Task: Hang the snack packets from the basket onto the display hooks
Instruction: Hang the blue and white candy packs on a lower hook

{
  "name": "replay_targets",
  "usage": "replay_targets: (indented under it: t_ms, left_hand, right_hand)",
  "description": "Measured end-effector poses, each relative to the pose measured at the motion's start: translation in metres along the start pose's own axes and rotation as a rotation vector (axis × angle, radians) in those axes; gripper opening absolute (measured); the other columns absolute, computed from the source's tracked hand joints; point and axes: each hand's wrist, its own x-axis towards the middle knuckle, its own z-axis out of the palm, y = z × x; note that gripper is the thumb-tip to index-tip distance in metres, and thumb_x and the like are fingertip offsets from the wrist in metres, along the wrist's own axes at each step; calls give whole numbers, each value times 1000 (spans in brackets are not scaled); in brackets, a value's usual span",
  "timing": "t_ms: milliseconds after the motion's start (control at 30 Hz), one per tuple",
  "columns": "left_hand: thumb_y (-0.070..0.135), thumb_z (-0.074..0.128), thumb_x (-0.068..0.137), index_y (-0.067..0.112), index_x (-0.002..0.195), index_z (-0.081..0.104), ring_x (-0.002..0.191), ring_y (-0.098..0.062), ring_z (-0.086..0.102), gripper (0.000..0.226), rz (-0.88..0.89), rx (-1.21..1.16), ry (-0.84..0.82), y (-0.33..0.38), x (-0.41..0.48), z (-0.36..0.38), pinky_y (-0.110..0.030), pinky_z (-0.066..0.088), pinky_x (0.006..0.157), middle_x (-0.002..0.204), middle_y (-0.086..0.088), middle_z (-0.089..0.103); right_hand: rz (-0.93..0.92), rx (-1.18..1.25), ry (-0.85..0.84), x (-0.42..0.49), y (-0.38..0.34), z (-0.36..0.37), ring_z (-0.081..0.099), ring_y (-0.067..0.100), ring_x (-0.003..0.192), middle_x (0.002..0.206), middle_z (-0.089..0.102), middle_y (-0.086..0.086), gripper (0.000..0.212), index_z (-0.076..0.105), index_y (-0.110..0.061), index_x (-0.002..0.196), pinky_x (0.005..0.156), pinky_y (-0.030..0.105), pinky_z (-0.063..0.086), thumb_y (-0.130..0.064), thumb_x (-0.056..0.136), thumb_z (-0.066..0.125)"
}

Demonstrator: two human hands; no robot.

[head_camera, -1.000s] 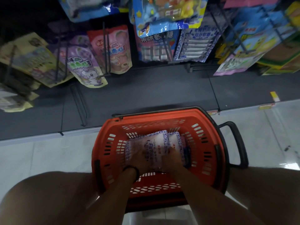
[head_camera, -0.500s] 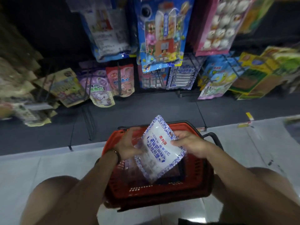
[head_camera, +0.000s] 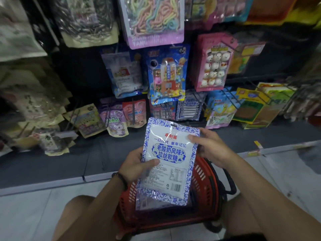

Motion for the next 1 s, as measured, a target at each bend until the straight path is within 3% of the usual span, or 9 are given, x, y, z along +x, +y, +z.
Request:
replay_targets:
  t_ms: [133, 333, 467, 533, 633, 733, 833, 900, 1000]
  left_hand:
    - [5, 79, 92, 9, 125, 71, 112, -28, 76, 34, 36, -15, 67, 19, -3, 16, -52, 60, 100, 120, -8, 79]
    - [45, 91, 65, 33, 137, 51, 118, -7, 55, 83, 173, 386, 525, 18, -14, 68, -29, 47, 101, 134, 13, 52]
    - [24, 86, 74, 39, 142, 51, 127, -6, 60, 78, 256, 163, 195, 23, -22, 115, -39, 55, 105, 137, 12, 61]
    - [10, 75, 91, 33, 144, 54, 121, -11, 68, 61, 300, 68, 244, 25, -15, 118, -45, 58, 101, 131, 8, 71]
    - [21, 63, 105, 32, 135, 64, 120, -5, 68, 32, 285, 92, 414, 26, -5, 110, -41, 57, 103, 126, 13, 74]
    - [23, 64, 105, 29, 119, 73, 113, -11, 73, 18, 172, 13, 365, 27, 7, 98, -43, 60, 100, 116, 11, 79]
    - [11, 66, 103, 20, 133, 66, 116, -14, 73, 31, 218, -6, 283, 28, 17, 88, -34, 60, 98, 124, 6, 77]
    - [4, 66, 102, 19, 140, 58, 118, -13, 72, 42, 265, 38, 257, 29, 27, 86, -28, 60, 95, 129, 5, 75]
    - [12, 64, 104, 22, 141, 59, 119, -11, 71, 39, 229, 67, 216, 31, 50, 90, -27, 59, 96, 129, 7, 75]
  right_hand:
    - [13, -116, -125, -19, 25, 8, 74, 40, 115, 123, 79, 12, 39, 72, -12, 126, 101, 68, 55, -26, 91, 82]
    - [-221, -138, 155, -25, 30, 24, 80, 26, 102, 109, 83, 1, 24, 80, -15, 112, 97, 60, 60, -19, 90, 86]
    - [-347, -256, 111, -33, 32, 45, 78, 11, 100, 107, 82, -5, 19, 80, -27, 116, 92, 38, 61, -28, 97, 77]
    - [-354, -248, 50, -38, 31, 47, 74, 5, 109, 119, 78, -7, 25, 77, -35, 127, 96, 27, 57, -33, 104, 67]
    - [-396, -360, 23, -40, 28, 39, 68, 0, 110, 122, 70, -11, 33, 70, -40, 138, 92, 13, 51, -33, 106, 63]
    - [-438, -459, 270, -23, 29, 19, 66, 5, 98, 111, 63, -6, 35, 70, -41, 135, 86, 22, 52, -35, 100, 72]
    - [-275, -376, 473, 2, 27, -10, 62, 15, 119, 132, 62, -4, 65, 56, -30, 147, 98, 37, 52, -50, 90, 80]
    - [-234, -270, 431, 20, 25, -26, 63, 16, 124, 137, 66, 1, 74, 60, -24, 142, 104, 46, 54, -61, 83, 82]
    - [-283, -210, 376, 43, 27, -41, 66, 20, 88, 105, 73, 22, 56, 68, -10, 109, 83, 44, 58, -59, 85, 81]
